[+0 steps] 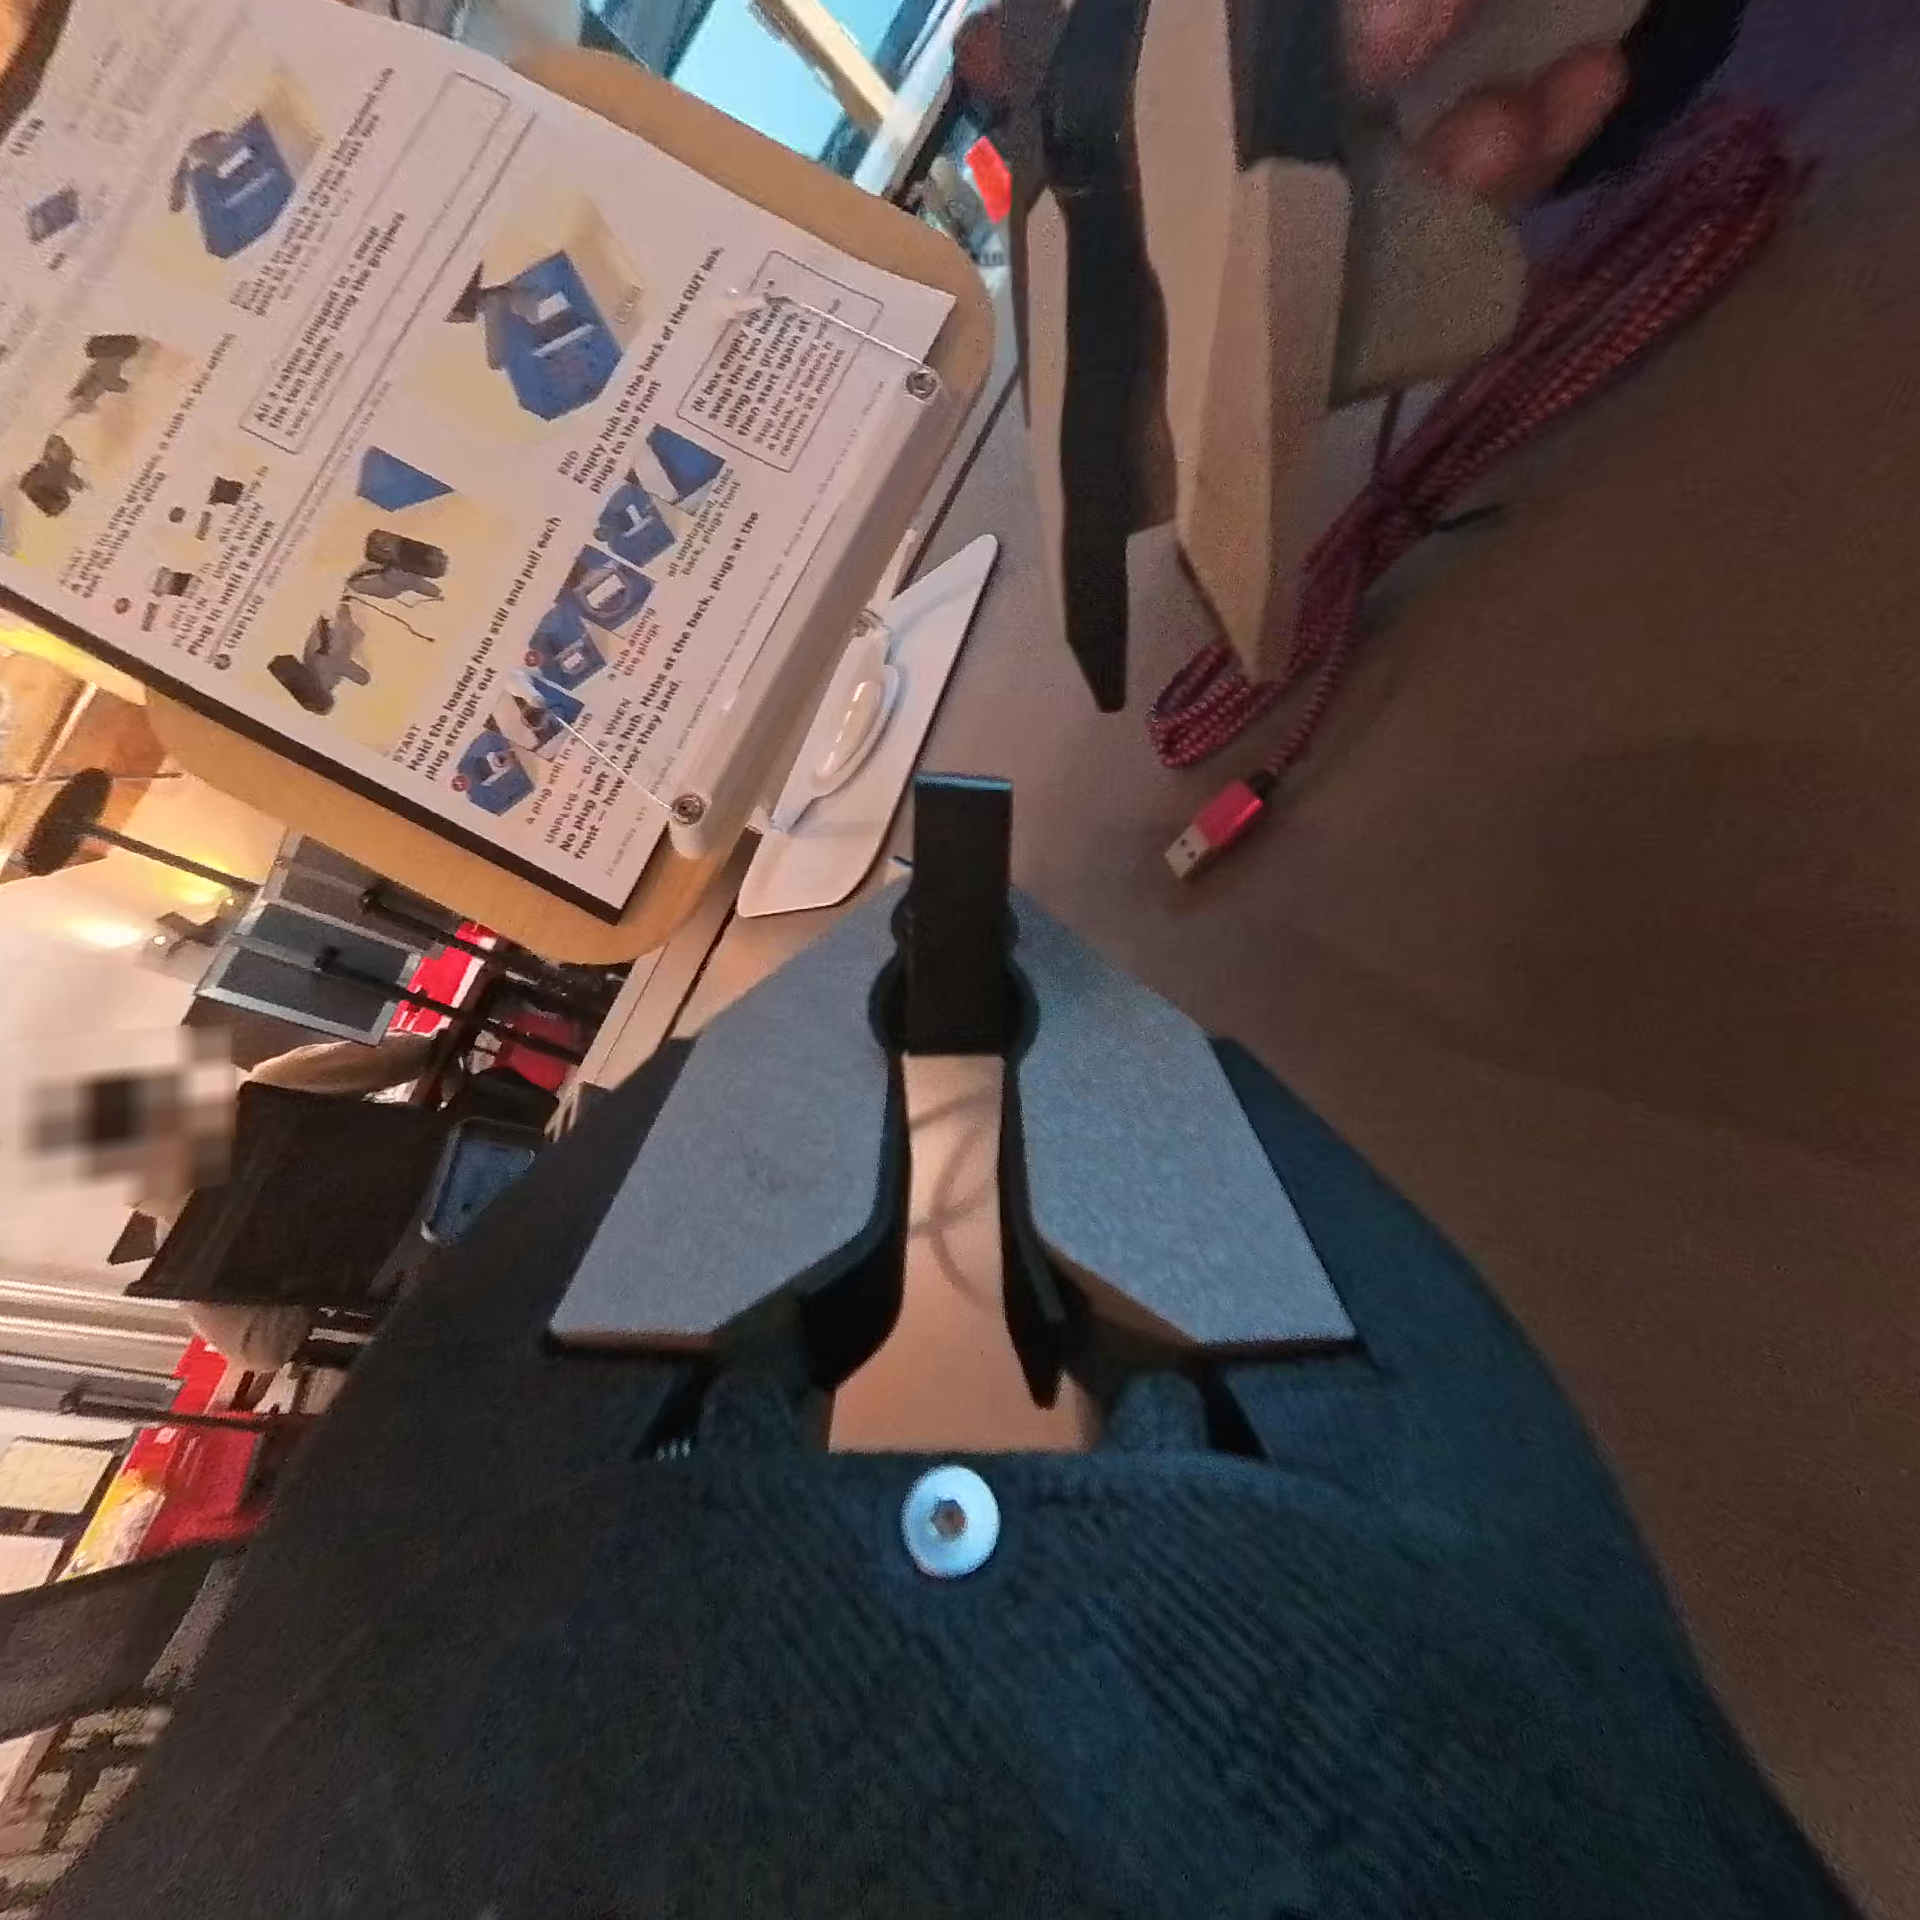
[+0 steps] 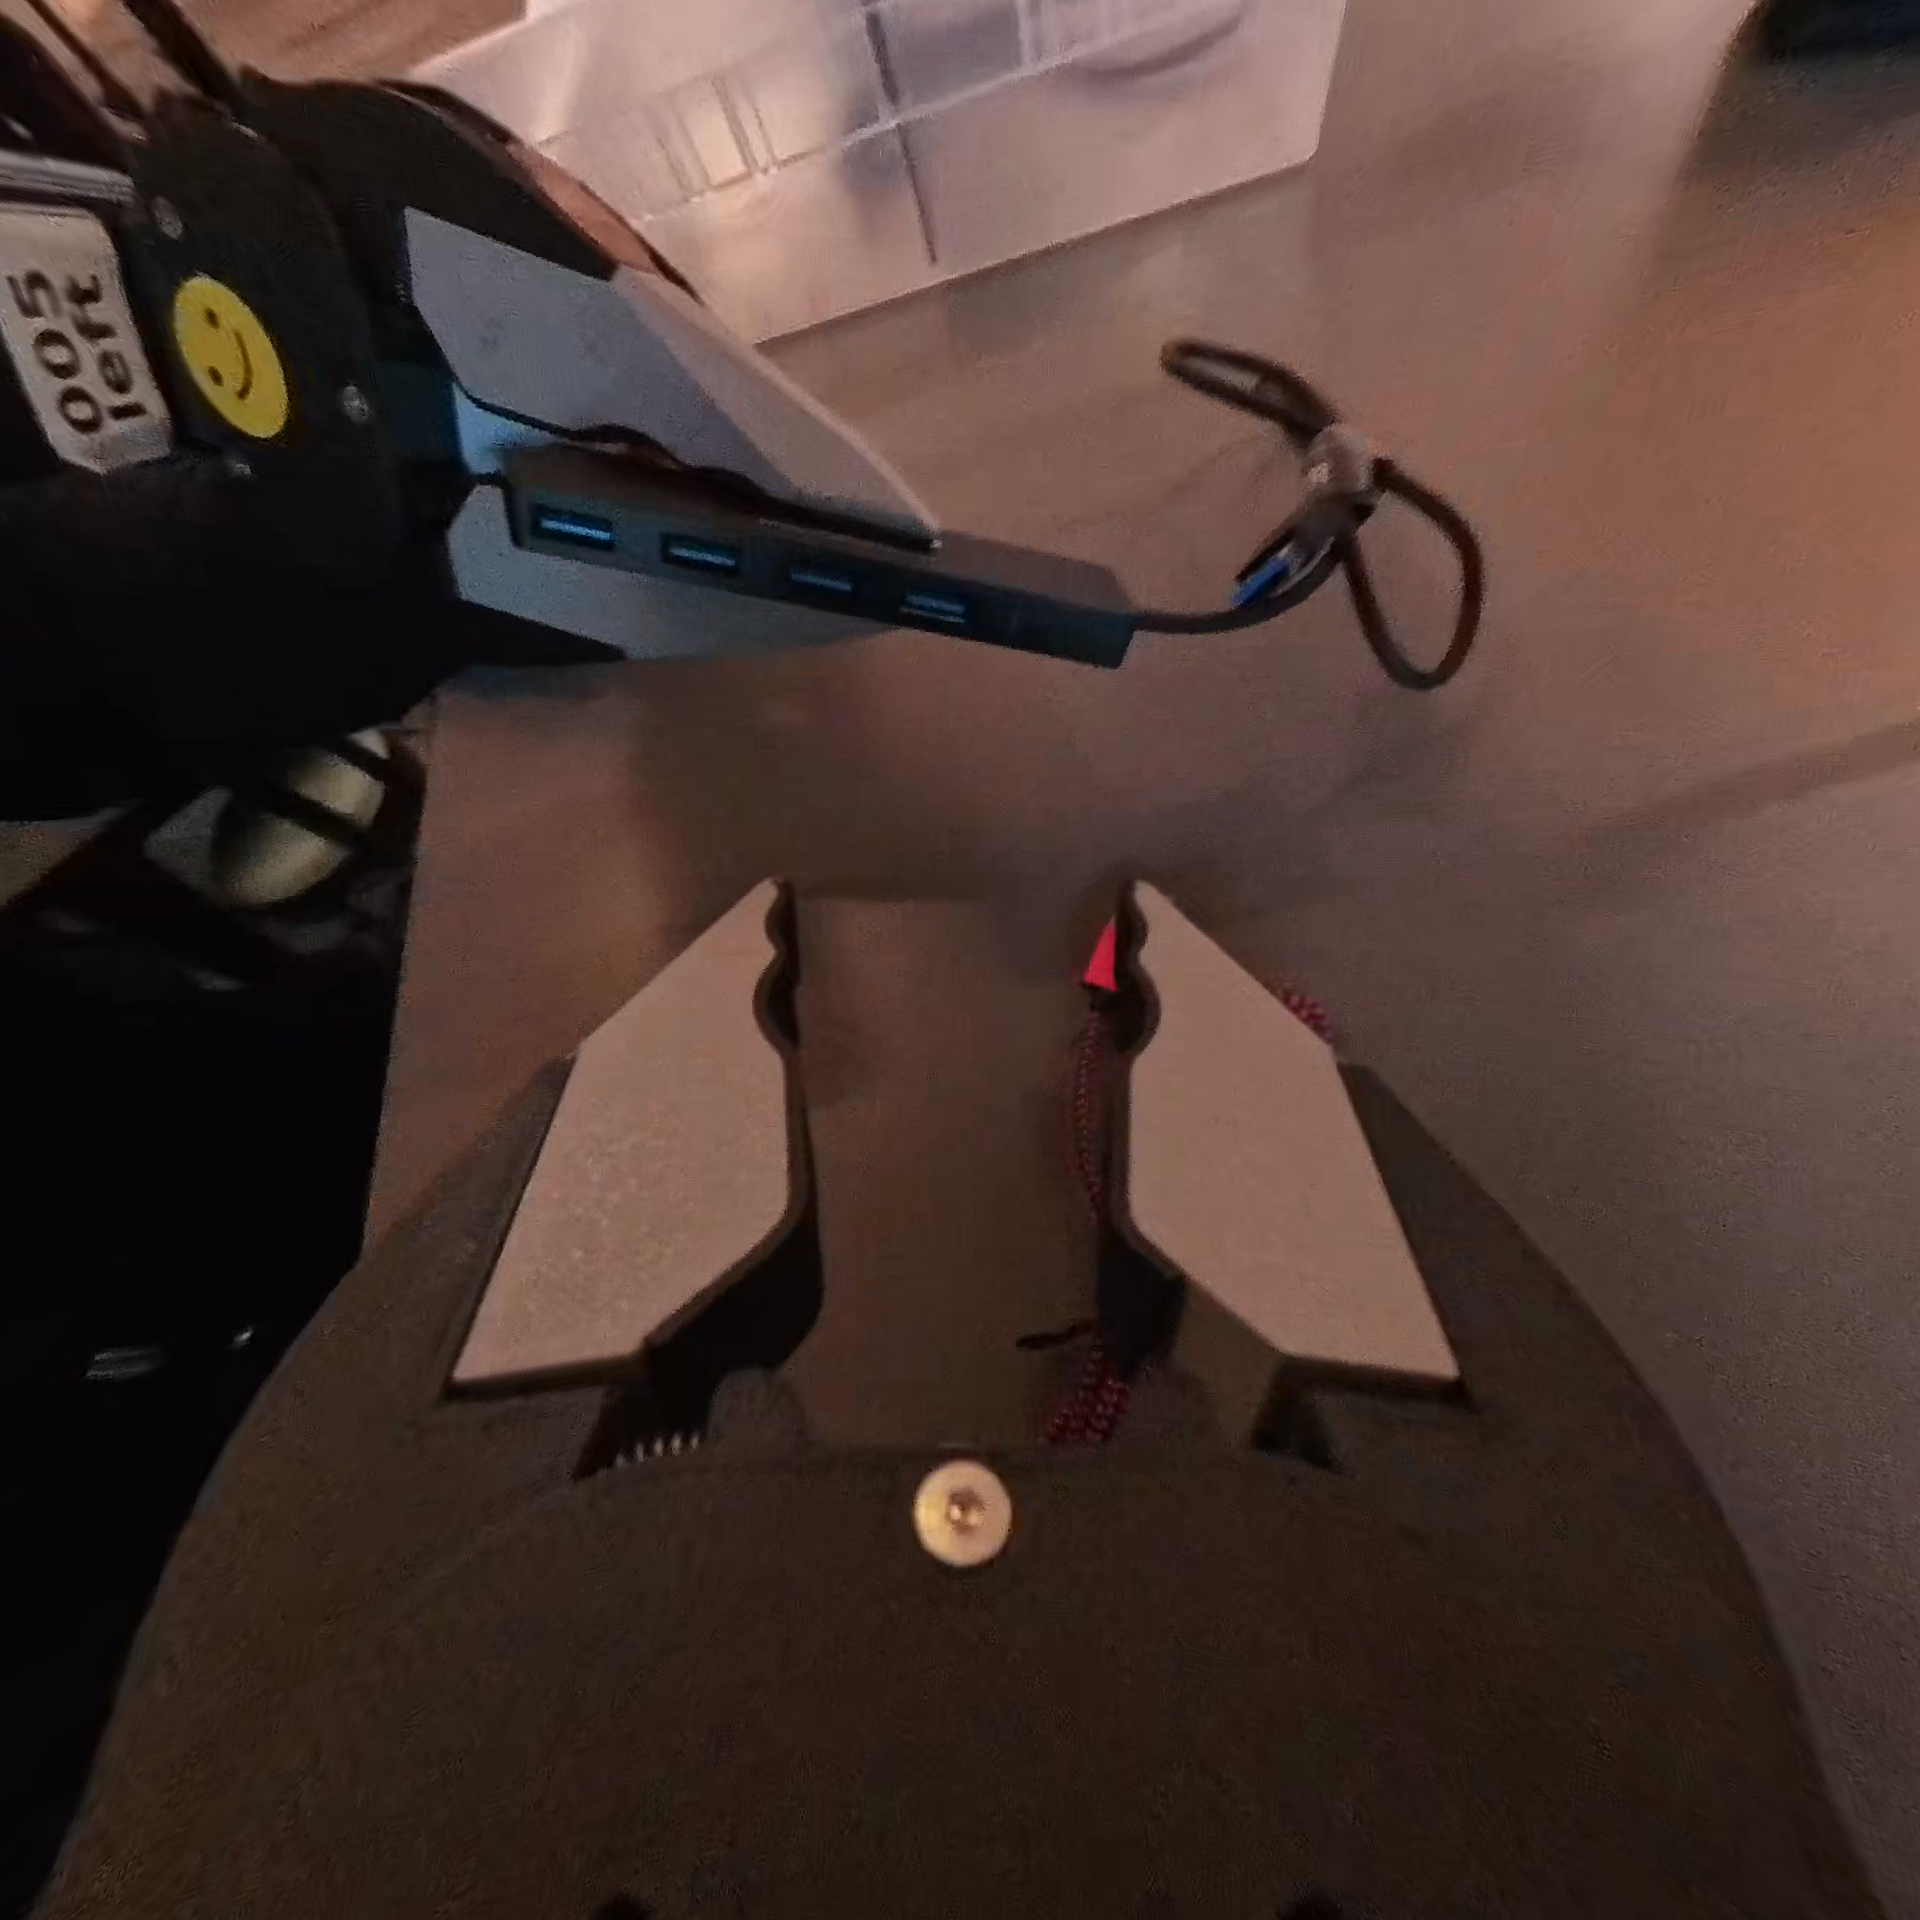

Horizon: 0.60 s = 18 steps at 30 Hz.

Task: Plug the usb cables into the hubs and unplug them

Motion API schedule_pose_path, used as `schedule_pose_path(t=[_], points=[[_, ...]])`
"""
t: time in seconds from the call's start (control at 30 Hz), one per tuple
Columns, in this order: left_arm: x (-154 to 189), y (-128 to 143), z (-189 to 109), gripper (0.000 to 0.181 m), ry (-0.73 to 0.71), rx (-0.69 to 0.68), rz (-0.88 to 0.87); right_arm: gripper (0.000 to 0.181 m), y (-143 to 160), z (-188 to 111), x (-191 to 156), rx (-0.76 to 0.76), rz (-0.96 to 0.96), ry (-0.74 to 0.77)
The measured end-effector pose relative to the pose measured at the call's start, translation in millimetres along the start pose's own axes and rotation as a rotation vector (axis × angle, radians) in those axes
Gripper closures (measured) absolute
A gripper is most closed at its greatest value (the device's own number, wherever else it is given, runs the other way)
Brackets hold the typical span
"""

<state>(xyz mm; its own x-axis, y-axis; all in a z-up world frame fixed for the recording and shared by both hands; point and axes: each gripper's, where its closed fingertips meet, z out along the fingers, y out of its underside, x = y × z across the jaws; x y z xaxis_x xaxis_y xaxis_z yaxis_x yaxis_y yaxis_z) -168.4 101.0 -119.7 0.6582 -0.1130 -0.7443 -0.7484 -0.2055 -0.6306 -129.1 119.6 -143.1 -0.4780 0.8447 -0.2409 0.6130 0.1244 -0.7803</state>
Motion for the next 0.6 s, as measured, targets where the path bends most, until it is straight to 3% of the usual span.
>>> schedule_pose_path(t=[0.07,0.17,0.33,0.6], points=[[0.7,8.2,0.1,0.173,-0.004,-0.028,0.043,0.125,10.2,4.7,3.0,-0.05,0.005,0.008],[-3.2,28.0,-0.4,0.173,-0.063,-0.113,0.189,0.127,28.7,11.6,21.7,-0.169,-0.072,0.171],[4.5,35.7,1.2,0.173,-0.04,-0.142,0.232,0.156,41.7,18.3,37.0,-0.269,-0.129,0.323],[9.0,37.9,5.3,0.172,-0.024,-0.145,0.229,0.172,43.5,22.5,34.4,-0.261,-0.138,0.3]])
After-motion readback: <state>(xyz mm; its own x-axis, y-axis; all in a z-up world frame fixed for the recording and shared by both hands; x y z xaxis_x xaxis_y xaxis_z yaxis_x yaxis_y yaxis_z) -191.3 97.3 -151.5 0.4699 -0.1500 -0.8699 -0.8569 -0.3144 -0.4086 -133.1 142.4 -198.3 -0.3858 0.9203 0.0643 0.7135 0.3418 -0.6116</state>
